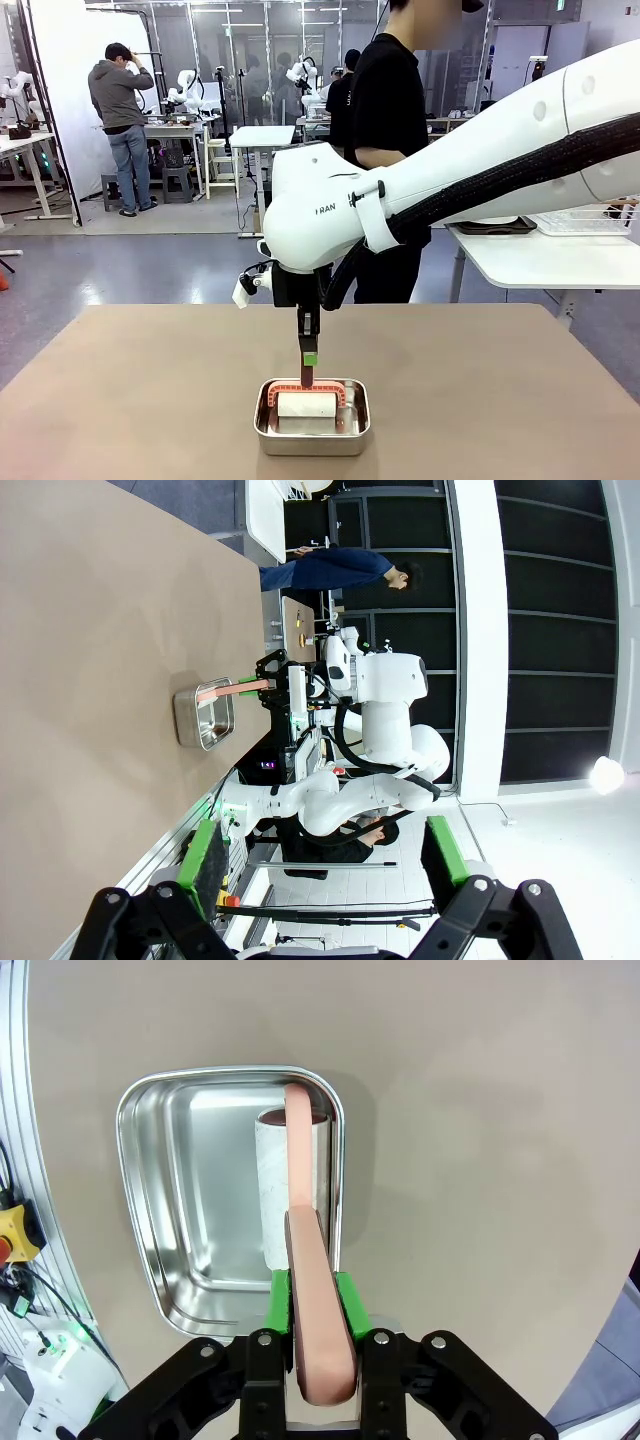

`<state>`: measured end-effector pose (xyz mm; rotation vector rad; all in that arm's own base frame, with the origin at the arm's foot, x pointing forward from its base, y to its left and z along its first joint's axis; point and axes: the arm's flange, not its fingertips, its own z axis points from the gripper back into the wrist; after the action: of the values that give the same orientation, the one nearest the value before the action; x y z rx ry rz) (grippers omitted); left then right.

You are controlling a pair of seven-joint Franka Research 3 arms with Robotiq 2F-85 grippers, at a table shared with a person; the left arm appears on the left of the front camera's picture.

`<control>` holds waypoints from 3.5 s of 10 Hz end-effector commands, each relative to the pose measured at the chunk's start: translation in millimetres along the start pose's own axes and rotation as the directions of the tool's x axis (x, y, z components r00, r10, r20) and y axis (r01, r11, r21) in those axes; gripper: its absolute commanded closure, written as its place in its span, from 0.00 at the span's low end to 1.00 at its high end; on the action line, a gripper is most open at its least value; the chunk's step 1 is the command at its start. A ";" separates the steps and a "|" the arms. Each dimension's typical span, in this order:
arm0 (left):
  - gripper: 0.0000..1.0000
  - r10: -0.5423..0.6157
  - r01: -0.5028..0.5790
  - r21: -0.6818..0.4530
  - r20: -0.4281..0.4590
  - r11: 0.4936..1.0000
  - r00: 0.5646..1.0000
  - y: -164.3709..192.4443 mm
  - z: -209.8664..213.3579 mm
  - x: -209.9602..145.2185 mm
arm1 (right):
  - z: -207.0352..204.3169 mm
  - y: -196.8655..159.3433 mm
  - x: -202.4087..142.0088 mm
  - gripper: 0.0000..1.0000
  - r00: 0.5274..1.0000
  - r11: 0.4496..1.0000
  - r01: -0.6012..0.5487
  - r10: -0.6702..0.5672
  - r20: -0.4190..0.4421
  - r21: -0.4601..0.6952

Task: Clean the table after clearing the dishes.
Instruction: When the right (or left) Handle tray is removed, use the right hand (or left hand) to clean the right (or left) side of the table with the Lint Roller.

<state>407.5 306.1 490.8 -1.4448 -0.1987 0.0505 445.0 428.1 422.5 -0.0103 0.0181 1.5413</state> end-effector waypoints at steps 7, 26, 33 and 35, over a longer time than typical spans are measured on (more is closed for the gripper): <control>0.00 0.001 -0.001 0.004 0.006 1.000 1.000 -0.9 2.0 -2.0 | 54.1 11.9 -16.5 1.00 0.998 0.997 0.055 -0.056 -0.015 -0.057; 0.00 0.001 -0.001 0.004 0.006 1.000 1.000 -0.9 2.0 -2.0 | 88.6 -61.0 -199.0 0.78 0.359 0.361 0.914 -0.932 0.049 0.183; 0.00 0.001 -0.001 0.004 0.006 1.000 1.000 -0.9 2.0 -2.0 | 37.4 -106.9 -282.4 0.78 -0.212 -0.248 0.847 -0.969 -0.129 0.469; 0.00 0.001 -0.001 0.004 0.006 1.000 1.000 -0.9 2.0 -2.0 | 16.6 -114.5 -306.0 0.78 -0.162 -0.214 0.819 -0.976 -0.143 0.532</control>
<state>407.5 306.2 490.7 -1.4449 -0.1985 0.0509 552.6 125.7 452.8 0.5026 0.0991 -0.2807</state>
